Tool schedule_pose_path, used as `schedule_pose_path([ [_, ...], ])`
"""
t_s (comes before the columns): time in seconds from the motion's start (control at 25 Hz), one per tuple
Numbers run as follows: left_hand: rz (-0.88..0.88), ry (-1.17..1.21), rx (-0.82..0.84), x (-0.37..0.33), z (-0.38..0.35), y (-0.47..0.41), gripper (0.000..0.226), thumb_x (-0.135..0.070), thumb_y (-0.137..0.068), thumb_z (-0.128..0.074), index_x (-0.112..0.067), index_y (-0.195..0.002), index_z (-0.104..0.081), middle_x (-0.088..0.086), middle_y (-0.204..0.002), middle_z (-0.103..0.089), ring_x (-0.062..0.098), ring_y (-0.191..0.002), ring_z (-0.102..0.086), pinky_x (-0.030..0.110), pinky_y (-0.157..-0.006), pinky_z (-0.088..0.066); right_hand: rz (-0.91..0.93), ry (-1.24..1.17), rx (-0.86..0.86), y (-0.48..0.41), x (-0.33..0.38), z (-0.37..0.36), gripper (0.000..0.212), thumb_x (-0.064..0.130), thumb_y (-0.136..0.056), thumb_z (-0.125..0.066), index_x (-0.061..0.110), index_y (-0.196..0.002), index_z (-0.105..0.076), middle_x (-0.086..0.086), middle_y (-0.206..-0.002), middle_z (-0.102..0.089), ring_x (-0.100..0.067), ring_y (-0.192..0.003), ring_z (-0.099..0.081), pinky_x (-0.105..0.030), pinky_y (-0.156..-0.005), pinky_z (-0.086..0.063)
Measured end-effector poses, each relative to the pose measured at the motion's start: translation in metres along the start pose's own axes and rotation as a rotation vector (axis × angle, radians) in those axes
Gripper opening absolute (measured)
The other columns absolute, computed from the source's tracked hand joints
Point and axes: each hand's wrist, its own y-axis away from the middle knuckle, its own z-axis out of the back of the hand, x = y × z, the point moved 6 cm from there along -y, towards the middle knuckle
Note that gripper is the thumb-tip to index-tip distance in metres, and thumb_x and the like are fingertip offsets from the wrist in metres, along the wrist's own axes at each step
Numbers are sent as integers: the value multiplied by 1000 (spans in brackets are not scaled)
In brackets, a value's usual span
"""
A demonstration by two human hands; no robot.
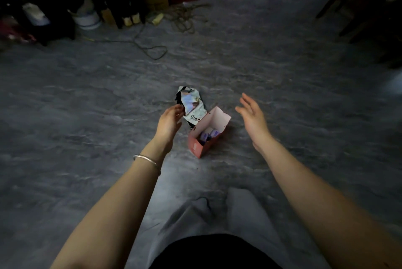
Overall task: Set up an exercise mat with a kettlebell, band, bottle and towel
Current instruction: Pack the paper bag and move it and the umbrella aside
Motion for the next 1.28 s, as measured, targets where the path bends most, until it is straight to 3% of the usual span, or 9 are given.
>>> schedule_pose_path([
  [0.12,2,42,-83,2,-25,-21,30,-11,-94,-36,-28,-88,-61,-12,-93,-63,3,-96,-58,31,-97,-39,-5,36,104,-53,-2,7,50,4,-91,-51,13,-139,-39,-6,-146,-40,-11,-134,-37,-19,-100,-31],
  [0.28,14,129,-281,8,-57,-43,23,-15,-89,-40,-26,-90,-60,-6,-100,-61,11,-102,-54,33,-92,-38,-37,116,299,-116,0,15,51,2,-90,-52,11,-139,-39,-7,-146,-40,-11,-133,-38,-23,-105,-32],
  [0.44,37,220,-435,23,-91,-49,32,-12,-94,-36,-16,-119,-56,3,-129,-54,15,-119,-49,35,-104,-37,-83,213,461,-151,-4,31,49,4,-91,-51,12,-138,-40,-5,-144,-42,-3,-121,-42,-12,-91,-34],
  [0.56,78,246,-517,37,-110,-57,36,-11,-96,-34,-10,-128,-50,5,-134,-52,17,-124,-47,34,-105,-35,-120,256,540,-178,-21,35,49,1,-91,-50,10,-138,-39,-5,-144,-43,-1,-115,-42,0,-77,-38],
  [0.72,132,224,-607,61,-116,-85,37,-10,-95,-36,-8,-129,-50,7,-132,-53,14,-118,-49,31,-107,-36,-144,328,587,-214,-60,25,49,-3,-90,-49,7,-137,-40,-8,-145,-41,-11,-129,-40,-18,-99,-34],
  [0.84,192,208,-625,91,-118,-121,37,-10,-95,-37,-8,-129,-50,5,-124,-54,11,-110,-49,25,-95,-38,-172,433,615,-250,-106,14,48,0,-91,-51,11,-137,-41,-5,-141,-44,-10,-124,-42,-16,-91,-35],
  [1.08,269,101,-624,161,-117,-194,35,3,-91,-37,1,-121,-55,3,-110,-55,12,-100,-50,4,-63,-44,-156,697,600,-322,-191,-4,48,13,-86,-57,25,-132,-48,-3,-132,-55,-9,-110,-50,-30,-92,-44],
  [1.2,336,-23,-630,208,-103,-235,34,0,-89,-41,-2,-118,-58,3,-111,-55,17,-103,-52,27,-88,-46,-134,841,609,-355,-249,-13,51,25,-77,-60,31,-127,-51,-6,-129,-55,-22,-114,-55,-45,-96,-47],
  [1.28,390,-136,-573,243,-95,-263,32,-6,-88,-45,-5,-116,-61,10,-123,-58,25,-113,-53,37,-101,-43,-95,960,628,-372,-285,-22,50,28,-75,-61,32,-124,-52,-7,-129,-52,-26,-111,-56,-44,-94,-47],
])
